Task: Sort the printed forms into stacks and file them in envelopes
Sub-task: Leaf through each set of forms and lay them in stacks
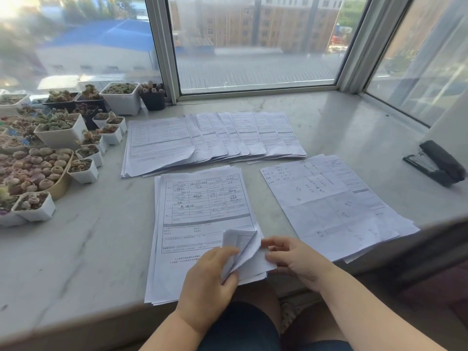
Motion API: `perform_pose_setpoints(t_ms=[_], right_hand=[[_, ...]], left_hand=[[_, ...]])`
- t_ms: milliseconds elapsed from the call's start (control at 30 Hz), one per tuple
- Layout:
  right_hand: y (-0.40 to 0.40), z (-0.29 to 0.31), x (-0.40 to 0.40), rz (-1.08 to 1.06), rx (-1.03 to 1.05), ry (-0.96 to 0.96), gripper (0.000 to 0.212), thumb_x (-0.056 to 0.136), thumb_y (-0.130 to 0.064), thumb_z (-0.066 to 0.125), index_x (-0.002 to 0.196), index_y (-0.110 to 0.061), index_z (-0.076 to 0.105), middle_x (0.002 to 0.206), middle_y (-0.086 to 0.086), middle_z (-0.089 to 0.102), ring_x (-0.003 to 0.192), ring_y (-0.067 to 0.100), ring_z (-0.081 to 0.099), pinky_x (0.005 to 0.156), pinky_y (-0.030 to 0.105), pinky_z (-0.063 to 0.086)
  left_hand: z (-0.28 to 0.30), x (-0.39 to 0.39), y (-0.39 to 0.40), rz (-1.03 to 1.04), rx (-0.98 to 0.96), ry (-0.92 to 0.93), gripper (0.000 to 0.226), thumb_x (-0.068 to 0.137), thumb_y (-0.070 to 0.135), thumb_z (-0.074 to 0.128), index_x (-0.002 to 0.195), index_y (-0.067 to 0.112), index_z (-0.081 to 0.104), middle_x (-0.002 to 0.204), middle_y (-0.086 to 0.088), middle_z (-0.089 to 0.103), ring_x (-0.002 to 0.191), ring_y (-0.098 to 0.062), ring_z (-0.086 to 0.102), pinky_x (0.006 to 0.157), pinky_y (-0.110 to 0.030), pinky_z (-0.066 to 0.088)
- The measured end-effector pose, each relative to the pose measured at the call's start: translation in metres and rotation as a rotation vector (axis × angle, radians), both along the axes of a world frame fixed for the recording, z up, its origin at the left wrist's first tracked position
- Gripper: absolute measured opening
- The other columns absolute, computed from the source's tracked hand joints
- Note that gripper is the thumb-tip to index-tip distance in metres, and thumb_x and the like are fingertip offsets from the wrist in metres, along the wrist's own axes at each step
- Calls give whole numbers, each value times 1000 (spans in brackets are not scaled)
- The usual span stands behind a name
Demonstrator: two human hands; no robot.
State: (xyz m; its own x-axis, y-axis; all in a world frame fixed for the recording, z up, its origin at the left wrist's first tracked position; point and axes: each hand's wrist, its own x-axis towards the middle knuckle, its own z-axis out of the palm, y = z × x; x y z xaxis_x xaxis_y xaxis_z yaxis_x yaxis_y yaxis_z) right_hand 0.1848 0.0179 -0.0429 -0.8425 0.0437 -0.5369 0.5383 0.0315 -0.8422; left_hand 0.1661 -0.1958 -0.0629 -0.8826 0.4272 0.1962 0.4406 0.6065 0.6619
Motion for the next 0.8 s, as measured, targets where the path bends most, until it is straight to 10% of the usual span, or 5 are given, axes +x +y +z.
perform_pose_setpoints(t_ms=[167, 333, 433, 600, 800], right_hand=[[-9, 16, -12, 12, 394, 18, 33, 95, -38, 52, 79, -21, 75, 67, -8, 60, 51, 3, 48, 55, 16, 42], [-21, 37, -34, 78, 274, -210, 42, 94, -47, 50, 97, -7, 64, 65, 7, 68, 45, 14, 52, 41, 20, 40], [-33, 36, -35, 213, 384, -169, 18, 91, -10, 56, 106, -10, 64, 93, 7, 70, 66, 15, 63, 50, 22, 52], [-29, 35, -21, 70, 210, 67, 32, 87, 5, 49, 105, -11, 70, 105, 3, 73, 100, 22, 68, 83, 30, 56], [-3, 57, -14, -101, -99, 224, 31, 93, 5, 49, 102, -16, 69, 94, 0, 76, 78, 11, 71, 58, 20, 52]], left_hand=[[-4, 6, -2, -26, 40, -72, 92, 81, 2, 61, 150, 38, 11, 102, 21, 57, 93, 5, 54, 84, 1, 34], [0, 3, -4, -90, 26, 23, 55, 75, -8, 57, 118, 24, 67, 114, 13, 63, 106, -4, 57, 94, -10, 40], [3, 2, -10, -153, -65, 64, 48, 70, -8, 65, 112, 17, 70, 115, 8, 65, 106, -9, 61, 95, -4, 36], [17, -5, -24, -93, -219, 302, 56, 54, -9, 64, 109, 4, 71, 116, -11, 68, 104, -31, 66, 94, -35, 49], [53, -25, -14, -21, -275, 364, 72, 58, -15, 66, 126, 5, 60, 136, -12, 54, 126, -35, 49, 112, -31, 18]])
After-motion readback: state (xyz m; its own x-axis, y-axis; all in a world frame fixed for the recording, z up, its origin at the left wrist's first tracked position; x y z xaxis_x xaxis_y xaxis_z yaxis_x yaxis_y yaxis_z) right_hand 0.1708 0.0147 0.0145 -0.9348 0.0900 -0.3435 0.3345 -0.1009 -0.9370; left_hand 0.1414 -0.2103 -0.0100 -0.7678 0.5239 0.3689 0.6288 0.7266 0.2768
